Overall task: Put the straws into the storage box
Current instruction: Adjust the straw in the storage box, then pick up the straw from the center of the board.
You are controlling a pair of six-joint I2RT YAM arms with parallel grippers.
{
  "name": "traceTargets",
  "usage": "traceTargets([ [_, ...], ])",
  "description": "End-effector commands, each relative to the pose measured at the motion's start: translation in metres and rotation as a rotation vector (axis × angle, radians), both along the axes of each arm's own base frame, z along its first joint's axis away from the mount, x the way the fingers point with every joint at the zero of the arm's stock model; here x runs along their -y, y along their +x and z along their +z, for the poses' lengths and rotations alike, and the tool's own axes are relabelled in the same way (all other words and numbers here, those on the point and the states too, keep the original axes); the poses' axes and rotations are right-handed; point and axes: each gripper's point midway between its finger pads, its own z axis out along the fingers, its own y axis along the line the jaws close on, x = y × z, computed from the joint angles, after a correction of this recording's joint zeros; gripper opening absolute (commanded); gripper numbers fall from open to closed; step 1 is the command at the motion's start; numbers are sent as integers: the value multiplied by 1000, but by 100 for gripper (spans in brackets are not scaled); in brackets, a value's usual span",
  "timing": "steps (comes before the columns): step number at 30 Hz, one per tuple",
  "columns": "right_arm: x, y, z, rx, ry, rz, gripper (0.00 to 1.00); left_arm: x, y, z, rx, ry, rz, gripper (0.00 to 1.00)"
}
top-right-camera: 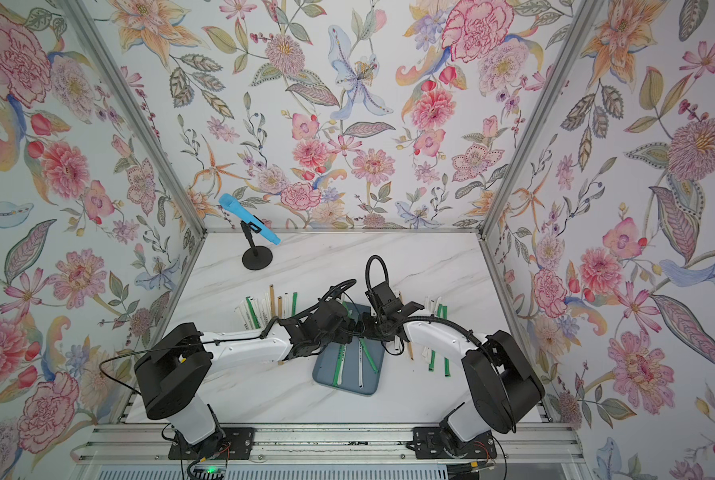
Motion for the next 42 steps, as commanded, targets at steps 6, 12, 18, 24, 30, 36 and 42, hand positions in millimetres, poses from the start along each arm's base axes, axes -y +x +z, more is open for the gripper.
traceTargets([
  [6,1,-12,19,12,66,-27,56,-4,7,-13,-20,63,-1,68],
  [12,16,-10,29,32,56,-52,56,-12,11,22,53,10,43,69],
  [18,39,-4,46,84,-3,-81,56,-30,13,73,136,-62,93,74],
  [24,106,5,26,63,-147,-177,54,-80,6,41,66,6,162,77],
  [30,150,4,2,23,-224,-249,52,-115,-3,25,41,16,212,77],
  [36,185,7,-3,11,-337,-313,51,-109,-13,13,4,-26,182,75],
  [42,212,-5,-23,-74,-351,-392,49,-112,-19,5,-4,-33,193,75],
])
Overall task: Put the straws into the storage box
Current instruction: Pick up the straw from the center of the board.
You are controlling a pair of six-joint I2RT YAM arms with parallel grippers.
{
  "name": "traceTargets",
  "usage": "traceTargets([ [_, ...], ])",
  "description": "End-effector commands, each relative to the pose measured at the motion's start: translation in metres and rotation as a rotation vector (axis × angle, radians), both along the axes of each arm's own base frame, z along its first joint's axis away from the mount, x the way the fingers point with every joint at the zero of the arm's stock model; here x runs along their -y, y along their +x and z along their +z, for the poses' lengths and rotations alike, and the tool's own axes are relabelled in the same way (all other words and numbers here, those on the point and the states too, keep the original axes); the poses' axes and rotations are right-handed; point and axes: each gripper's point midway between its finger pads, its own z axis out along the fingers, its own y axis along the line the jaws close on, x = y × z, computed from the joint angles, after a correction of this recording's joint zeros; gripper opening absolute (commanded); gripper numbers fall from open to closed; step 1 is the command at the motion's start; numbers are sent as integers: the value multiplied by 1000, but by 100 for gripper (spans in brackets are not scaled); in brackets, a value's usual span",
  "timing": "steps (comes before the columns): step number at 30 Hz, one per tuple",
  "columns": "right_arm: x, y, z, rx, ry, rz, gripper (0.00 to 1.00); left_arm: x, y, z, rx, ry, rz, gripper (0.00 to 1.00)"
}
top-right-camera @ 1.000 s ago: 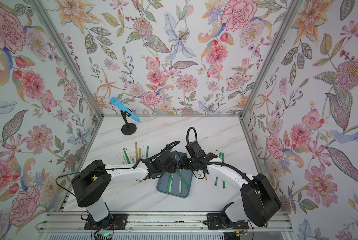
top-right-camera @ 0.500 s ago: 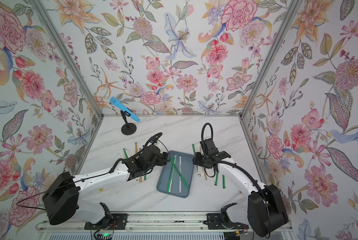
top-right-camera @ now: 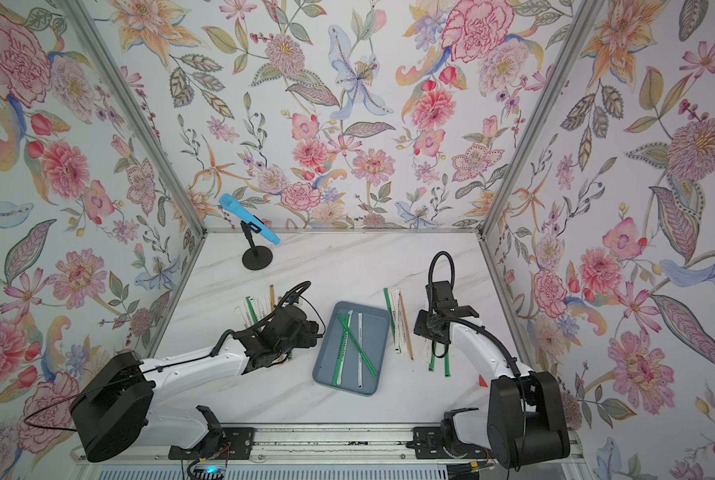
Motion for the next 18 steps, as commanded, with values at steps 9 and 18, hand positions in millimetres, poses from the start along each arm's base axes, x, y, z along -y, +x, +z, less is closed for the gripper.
traceTargets([
  [9,27,-20,-25,-114,-45,-64,43,-27,-1,1,18,21,61,77],
  [18,57,-27,-33,-140,-95,-144,37,-29,1,2,22,3,52,78],
])
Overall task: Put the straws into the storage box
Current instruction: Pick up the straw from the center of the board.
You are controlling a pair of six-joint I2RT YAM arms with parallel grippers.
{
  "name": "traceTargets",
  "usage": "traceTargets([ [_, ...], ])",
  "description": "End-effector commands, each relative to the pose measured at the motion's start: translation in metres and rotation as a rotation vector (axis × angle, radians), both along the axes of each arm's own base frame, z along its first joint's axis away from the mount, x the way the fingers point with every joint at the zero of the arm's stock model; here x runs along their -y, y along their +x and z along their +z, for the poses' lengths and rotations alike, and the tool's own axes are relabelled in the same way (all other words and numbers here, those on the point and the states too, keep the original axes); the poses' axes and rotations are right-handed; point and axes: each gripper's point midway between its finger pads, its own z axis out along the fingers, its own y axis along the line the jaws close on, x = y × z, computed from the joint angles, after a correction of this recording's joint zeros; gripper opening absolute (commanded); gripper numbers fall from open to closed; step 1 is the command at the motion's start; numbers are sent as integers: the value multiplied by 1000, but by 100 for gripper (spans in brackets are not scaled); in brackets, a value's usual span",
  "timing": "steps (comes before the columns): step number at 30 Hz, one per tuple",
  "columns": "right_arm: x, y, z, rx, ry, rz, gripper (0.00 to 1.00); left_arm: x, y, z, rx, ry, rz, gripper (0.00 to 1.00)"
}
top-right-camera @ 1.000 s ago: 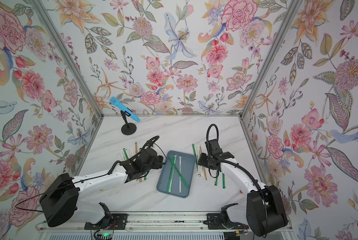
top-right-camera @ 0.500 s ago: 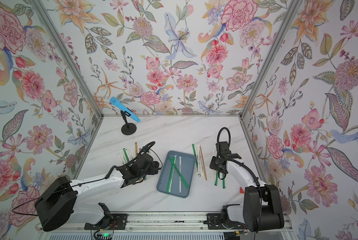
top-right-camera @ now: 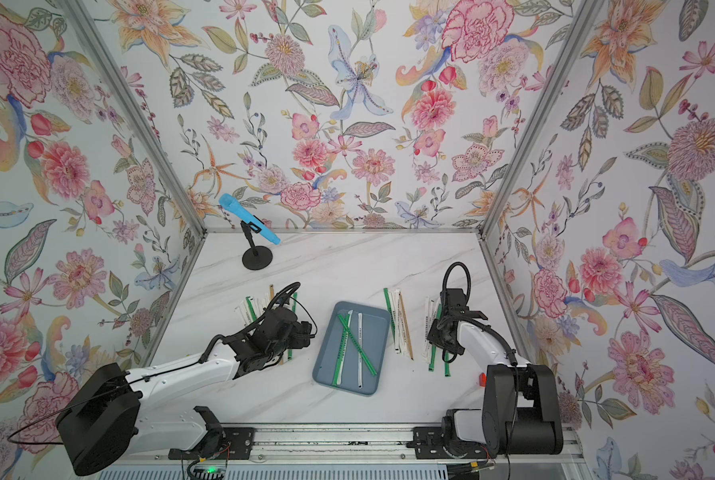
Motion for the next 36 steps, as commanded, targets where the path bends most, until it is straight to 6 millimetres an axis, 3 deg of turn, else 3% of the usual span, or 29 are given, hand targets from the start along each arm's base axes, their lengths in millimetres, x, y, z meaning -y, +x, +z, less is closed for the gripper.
traceTargets([
  [1,14,-3,-1,-15,-52,-20,37,-6,1,-4,0,17,4,77],
  [7,31,-2,-2,-24,-97,-30,37,-6,2,-6,-2,13,0,77],
  [11,23,-4,-20,-82,-44,1,36,-12,3,-7,-2,16,11,77],
  [18,15,-7,-29,-85,-23,25,33,-26,4,-4,3,29,39,78],
  [27,14,-12,-39,-113,-1,19,4,-63,9,-7,-7,61,125,78],
  [31,7,-6,-20,-30,35,3,2,-87,14,-12,-26,81,194,79],
  [36,-12,-3,26,73,32,50,2,-100,29,-18,-39,74,215,79],
])
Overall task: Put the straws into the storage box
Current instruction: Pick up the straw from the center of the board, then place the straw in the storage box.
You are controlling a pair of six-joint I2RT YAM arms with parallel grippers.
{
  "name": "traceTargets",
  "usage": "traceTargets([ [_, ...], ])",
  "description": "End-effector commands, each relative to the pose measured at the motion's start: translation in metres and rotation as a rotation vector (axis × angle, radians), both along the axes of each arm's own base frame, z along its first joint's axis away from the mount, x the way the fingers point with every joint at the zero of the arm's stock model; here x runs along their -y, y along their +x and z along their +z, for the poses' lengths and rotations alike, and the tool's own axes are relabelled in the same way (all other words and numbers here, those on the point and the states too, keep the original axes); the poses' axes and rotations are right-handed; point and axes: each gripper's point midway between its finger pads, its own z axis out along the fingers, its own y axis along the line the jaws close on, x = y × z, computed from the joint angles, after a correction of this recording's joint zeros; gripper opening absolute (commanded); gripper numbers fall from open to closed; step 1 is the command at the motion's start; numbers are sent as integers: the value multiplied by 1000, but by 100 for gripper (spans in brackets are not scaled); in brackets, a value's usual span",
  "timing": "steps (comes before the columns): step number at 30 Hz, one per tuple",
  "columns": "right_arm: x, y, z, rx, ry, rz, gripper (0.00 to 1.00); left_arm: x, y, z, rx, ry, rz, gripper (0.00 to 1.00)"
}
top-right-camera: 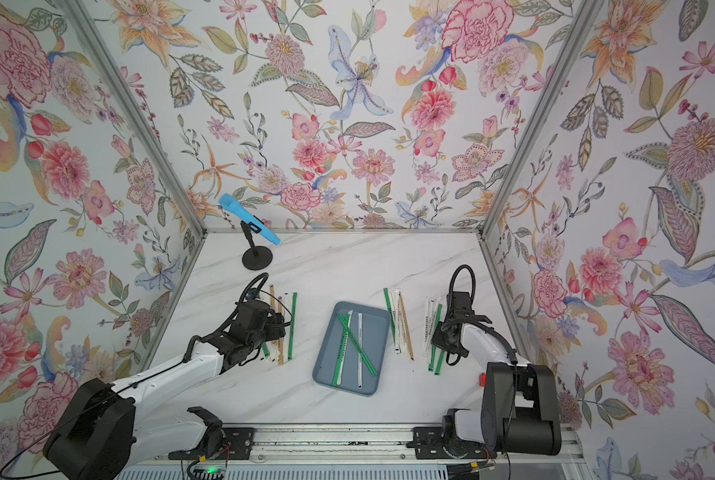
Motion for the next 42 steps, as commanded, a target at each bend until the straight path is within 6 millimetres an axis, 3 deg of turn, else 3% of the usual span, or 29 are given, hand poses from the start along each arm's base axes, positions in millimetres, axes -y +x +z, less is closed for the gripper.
traceTargets([
  [1,-20,-4,32,44,32,24,3,-5,7,-12,-32,10,-24,78],
  [3,-37,-5,51,86,62,45,3,-2,15,-14,-38,16,-46,76],
  [6,-83,-8,74,146,154,112,3,12,26,-16,-45,19,-109,70],
  [10,-148,-15,88,167,222,215,4,22,33,-16,-58,28,-143,69],
  [15,-210,-20,82,171,340,289,5,26,32,-21,-62,12,-152,68],
  [20,-240,-29,55,104,352,340,5,34,32,-27,-76,11,-165,68],
  [24,-253,-35,40,70,348,365,6,38,32,-33,-90,9,-169,67],
  [28,-250,-44,23,26,322,368,11,39,32,-35,-99,18,-169,67],
  [32,-243,-47,21,34,309,350,47,41,33,-34,-99,19,-175,67],
  [34,-243,-45,26,51,314,349,54,43,33,-35,-101,22,-178,67],
  [42,-245,-44,40,89,338,362,59,52,36,-33,-99,29,-190,67],
])
